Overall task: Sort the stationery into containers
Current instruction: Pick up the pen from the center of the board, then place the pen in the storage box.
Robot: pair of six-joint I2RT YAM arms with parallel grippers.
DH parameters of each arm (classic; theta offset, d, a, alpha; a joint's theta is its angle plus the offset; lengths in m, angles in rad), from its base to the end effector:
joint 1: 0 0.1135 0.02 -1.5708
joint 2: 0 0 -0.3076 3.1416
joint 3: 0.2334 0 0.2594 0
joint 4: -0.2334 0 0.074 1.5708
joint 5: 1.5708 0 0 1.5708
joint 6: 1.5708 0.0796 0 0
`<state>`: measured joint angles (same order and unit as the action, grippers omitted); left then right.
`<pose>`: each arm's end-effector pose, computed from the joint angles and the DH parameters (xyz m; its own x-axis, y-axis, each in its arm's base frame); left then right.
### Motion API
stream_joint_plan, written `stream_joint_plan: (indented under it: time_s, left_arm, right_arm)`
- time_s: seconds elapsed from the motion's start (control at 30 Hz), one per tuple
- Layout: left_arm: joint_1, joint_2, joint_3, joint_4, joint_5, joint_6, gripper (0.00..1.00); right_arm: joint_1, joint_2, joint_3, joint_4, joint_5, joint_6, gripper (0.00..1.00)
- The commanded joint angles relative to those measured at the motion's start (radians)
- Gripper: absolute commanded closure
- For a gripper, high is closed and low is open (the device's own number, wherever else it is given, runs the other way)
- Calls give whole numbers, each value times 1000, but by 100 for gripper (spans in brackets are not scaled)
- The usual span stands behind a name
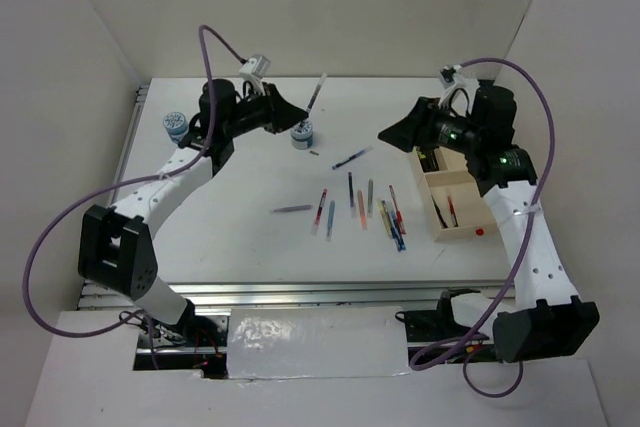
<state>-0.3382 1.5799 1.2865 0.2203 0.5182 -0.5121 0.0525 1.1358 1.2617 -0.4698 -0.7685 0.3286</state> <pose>0.3874 -0.1780 0.3951 -0.4296 -0.3001 -0.8517 0.6237 0.5834 -0.5202 0.2535 0.0687 0.4394 -0.5417 0.2039 -0.8154 -0.5455 0.6528 0.5256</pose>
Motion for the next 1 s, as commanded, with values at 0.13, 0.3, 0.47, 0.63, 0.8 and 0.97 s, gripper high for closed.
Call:
stream_joint_plan:
  time_s: [0.13,0.3,0.47,0.63,0.8,0.97]
  left_arm:
    - [11,-57,-249,646,250,-687,100]
    - [11,-67,-294,795,244,-819,100]
    - [4,-70,-332,955,209,-928,100]
    - [-2,-69,-340,947,204,-936,100]
    - [-4,-54,-346,975,192,-976,100]
    - [-4,-44,-354,991,174,-999,100]
  right_arm:
    - [168,130,17,385,-51,346,41]
    - [253,203,91,385,38,326,43]
    - [302,269,113,401,83,368,45]
    - [323,297,134,450,78,388,49]
    - [329,308,154,467,67,394,53]
    - [339,306,162,490,51,379,56]
